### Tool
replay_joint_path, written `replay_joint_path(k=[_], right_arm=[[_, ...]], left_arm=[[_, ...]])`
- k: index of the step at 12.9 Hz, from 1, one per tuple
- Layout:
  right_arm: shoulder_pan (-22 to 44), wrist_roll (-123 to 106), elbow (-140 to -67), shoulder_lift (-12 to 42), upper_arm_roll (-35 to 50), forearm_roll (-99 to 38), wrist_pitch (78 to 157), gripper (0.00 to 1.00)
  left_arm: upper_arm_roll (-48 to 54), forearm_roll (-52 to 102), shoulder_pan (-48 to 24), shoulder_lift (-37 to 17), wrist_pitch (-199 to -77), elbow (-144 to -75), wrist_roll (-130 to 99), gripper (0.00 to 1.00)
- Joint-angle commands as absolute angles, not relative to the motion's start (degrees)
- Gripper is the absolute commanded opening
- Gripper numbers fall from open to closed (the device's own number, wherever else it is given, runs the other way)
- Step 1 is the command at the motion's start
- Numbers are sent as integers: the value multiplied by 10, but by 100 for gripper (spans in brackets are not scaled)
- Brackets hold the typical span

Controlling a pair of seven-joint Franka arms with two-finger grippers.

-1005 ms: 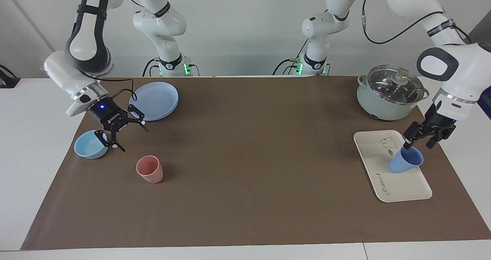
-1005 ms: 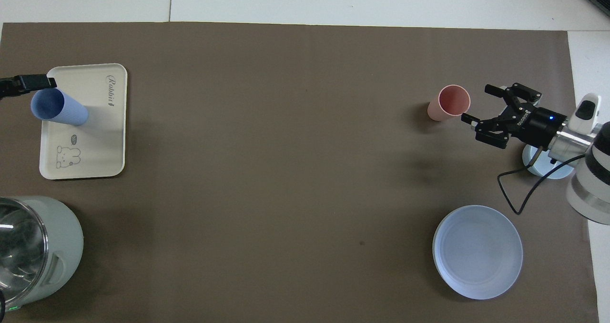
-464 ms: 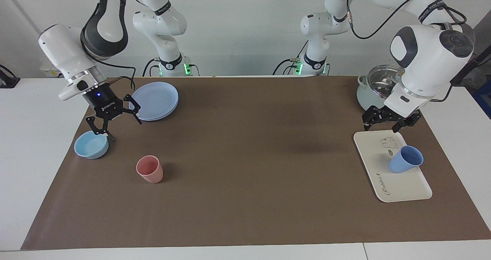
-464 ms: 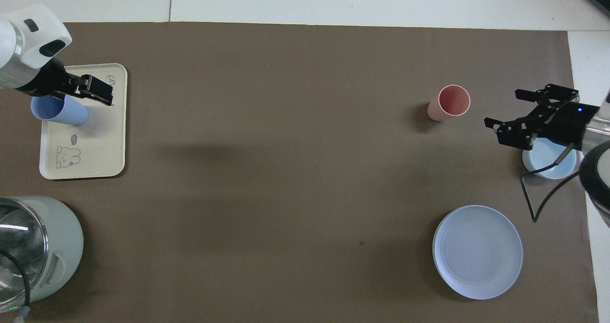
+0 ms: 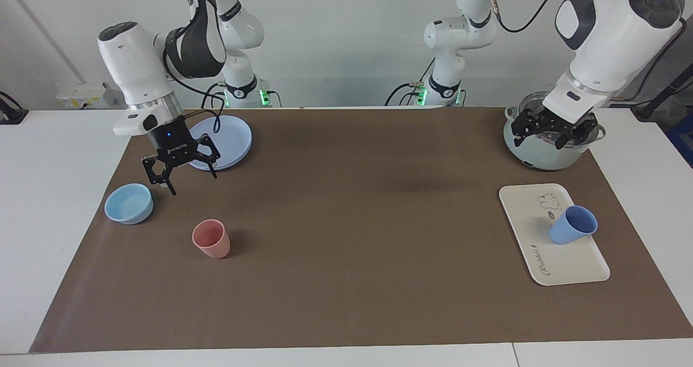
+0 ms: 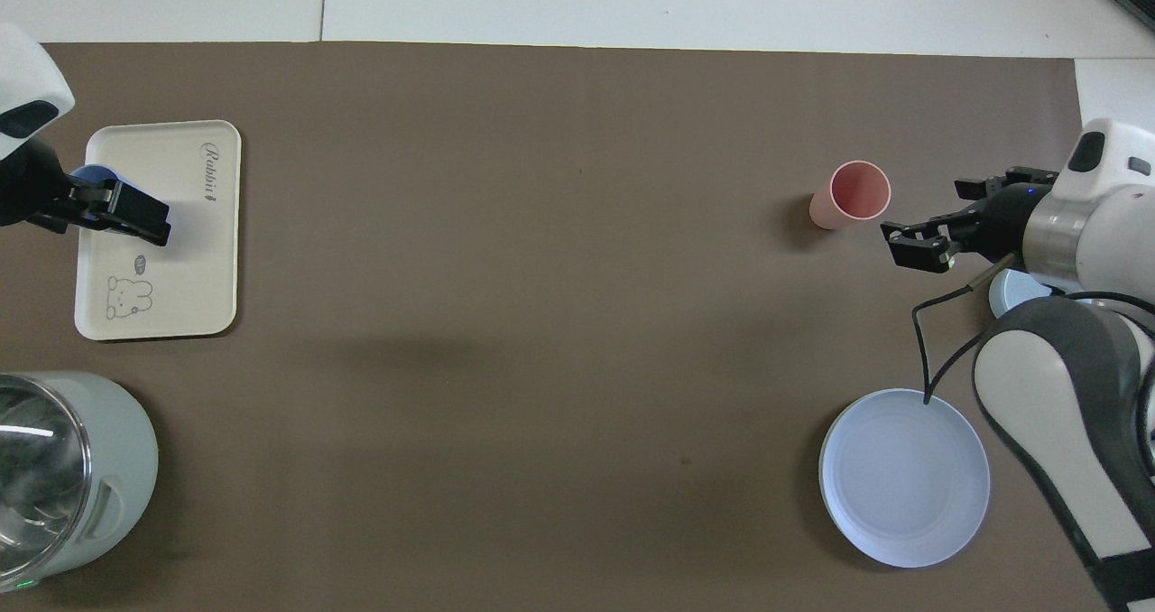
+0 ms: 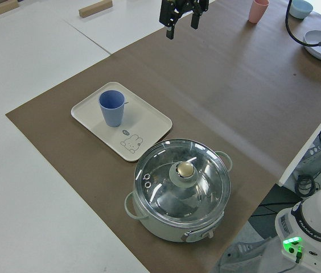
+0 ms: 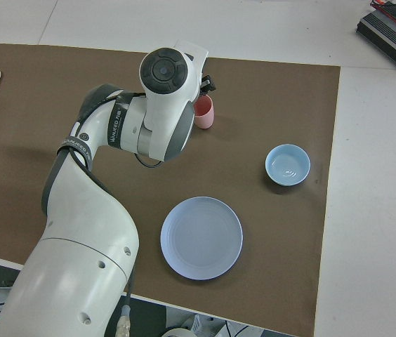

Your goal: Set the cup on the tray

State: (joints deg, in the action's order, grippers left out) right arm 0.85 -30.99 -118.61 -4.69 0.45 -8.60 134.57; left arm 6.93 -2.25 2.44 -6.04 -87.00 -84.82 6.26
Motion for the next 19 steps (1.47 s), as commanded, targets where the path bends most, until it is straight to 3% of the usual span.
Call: replay_joint_path(k=[1,3,6,9,12,14,19], right_arm=[[21,-161,-1140,-69,7,5,1222,100],[22,-56,-1098,-69,7,18,1128,100],[14,10,-980,-39,11,17,980,100],[7,13,-912,-31,4,18,894,100],[-3,11,-882,-31,3,6,859,100],[-16,13,-904,-39,3,7,860,100],[-21,7,-912,-42,4,16,863,100]], left_arm=[[70,-35,30,-4,-878,-928,60,100],[71,-35,40,8,-883,-950,60,100],[81,-29,54,7,-896,-947,51,100],[83,-29,54,7,-904,-929,47,100],[84,-29,55,4,-898,-899,47,100],[90,-28,55,0,-896,-876,47,100],[106,-22,84,7,-899,-878,48,100]])
